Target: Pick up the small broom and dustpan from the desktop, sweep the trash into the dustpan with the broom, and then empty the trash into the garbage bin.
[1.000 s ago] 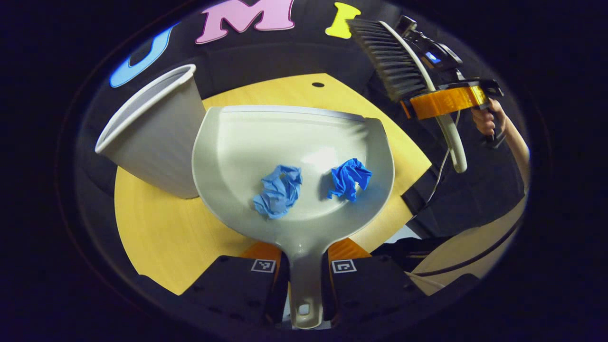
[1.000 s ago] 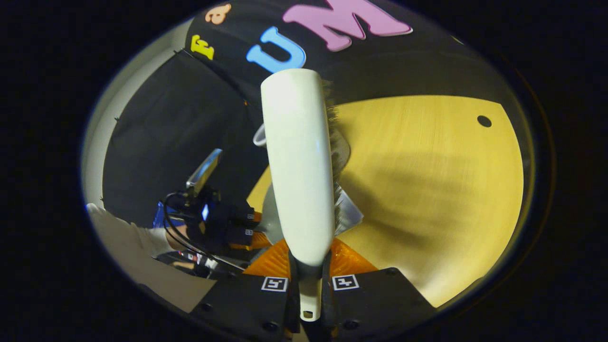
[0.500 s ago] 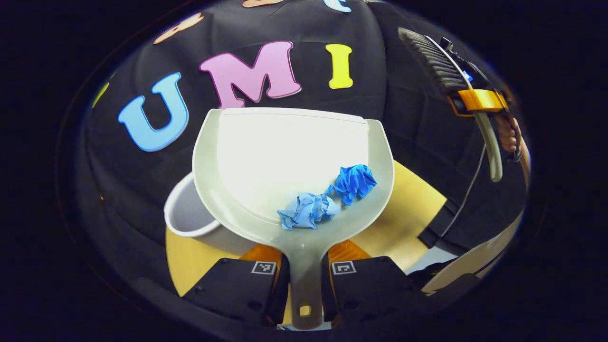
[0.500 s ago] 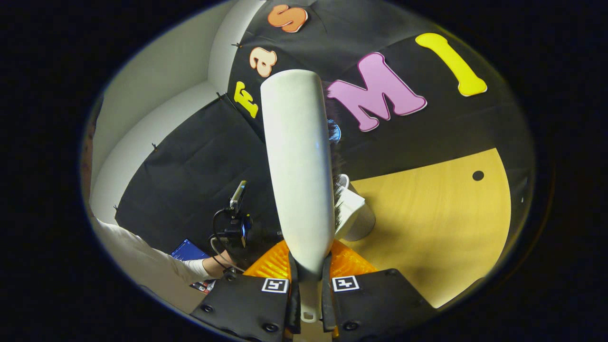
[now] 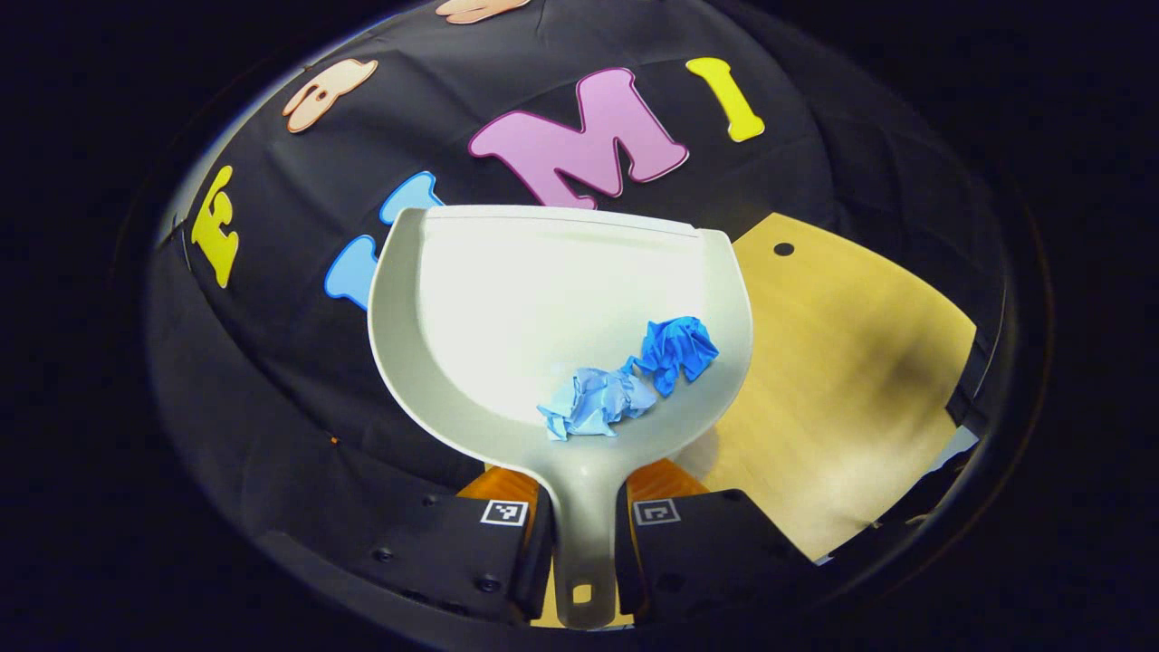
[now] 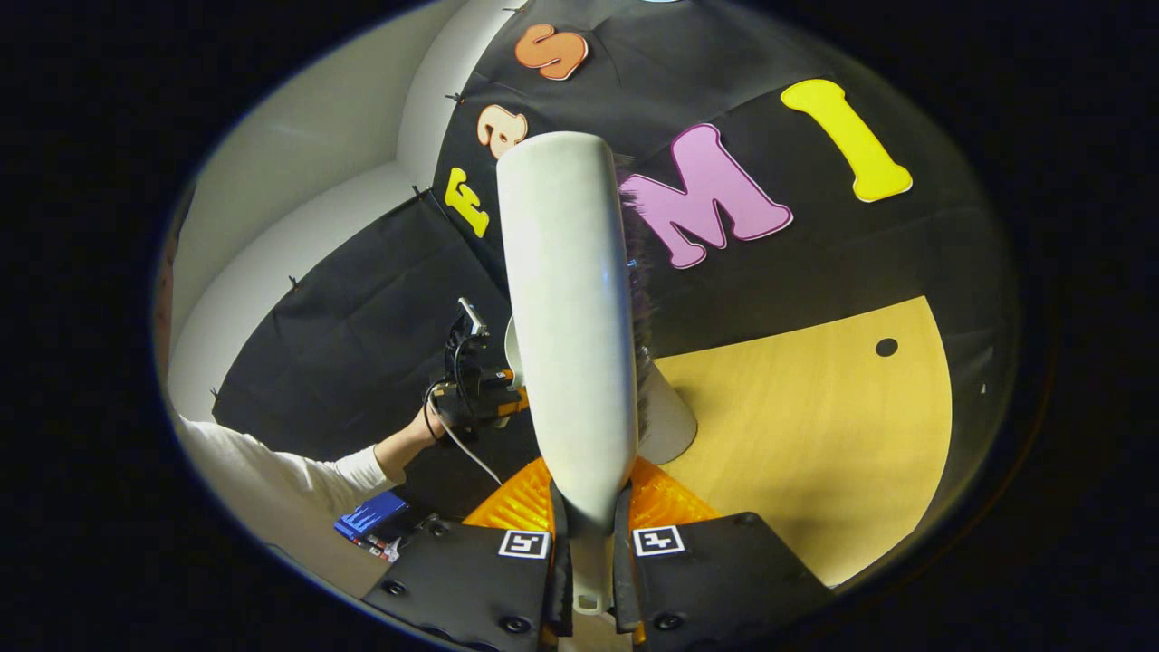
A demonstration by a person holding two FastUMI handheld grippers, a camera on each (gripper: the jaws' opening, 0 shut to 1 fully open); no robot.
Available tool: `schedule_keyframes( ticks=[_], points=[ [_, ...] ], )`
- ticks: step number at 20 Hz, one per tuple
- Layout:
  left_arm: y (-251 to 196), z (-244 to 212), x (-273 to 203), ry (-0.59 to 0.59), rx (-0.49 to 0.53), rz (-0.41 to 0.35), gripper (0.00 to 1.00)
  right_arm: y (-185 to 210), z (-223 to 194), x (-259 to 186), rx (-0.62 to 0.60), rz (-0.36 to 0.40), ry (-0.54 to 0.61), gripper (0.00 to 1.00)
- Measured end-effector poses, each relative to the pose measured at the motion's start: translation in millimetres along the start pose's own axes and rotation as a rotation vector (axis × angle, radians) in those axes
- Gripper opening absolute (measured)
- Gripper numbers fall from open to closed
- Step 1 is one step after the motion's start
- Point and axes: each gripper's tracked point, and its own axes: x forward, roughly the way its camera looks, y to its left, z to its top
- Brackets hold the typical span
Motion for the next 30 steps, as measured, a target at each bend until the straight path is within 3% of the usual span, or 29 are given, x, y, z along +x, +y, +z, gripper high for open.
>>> schedule_keyframes(
  ticks=[4,8,16,20,25,30],
  points=[
    [8,-2,-18,0.132,0.045,0.045,0.26,-10,-7,-10,0.005,-0.028,0.009,0.19],
    [21,-5,-26,0.245,0.171,0.099,0.27,-15,-17,-14,0.027,-0.038,0.019,0.19],
    [55,2,-44,0.422,0.605,0.271,0.26,-16,-29,-12,0.051,-0.042,0.045,0.19],
    [74,3,-47,0.445,0.814,0.409,0.26,-17,-28,-11,0.062,-0.041,0.040,0.19],
    [80,3,-44,0.379,0.832,0.464,0.26,-19,-27,-9,0.054,-0.057,0.046,0.19],
    [71,9,-45,0.192,0.648,0.531,0.26,-19,-24,-8,0.037,-0.075,0.052,0.19]
  ],
)
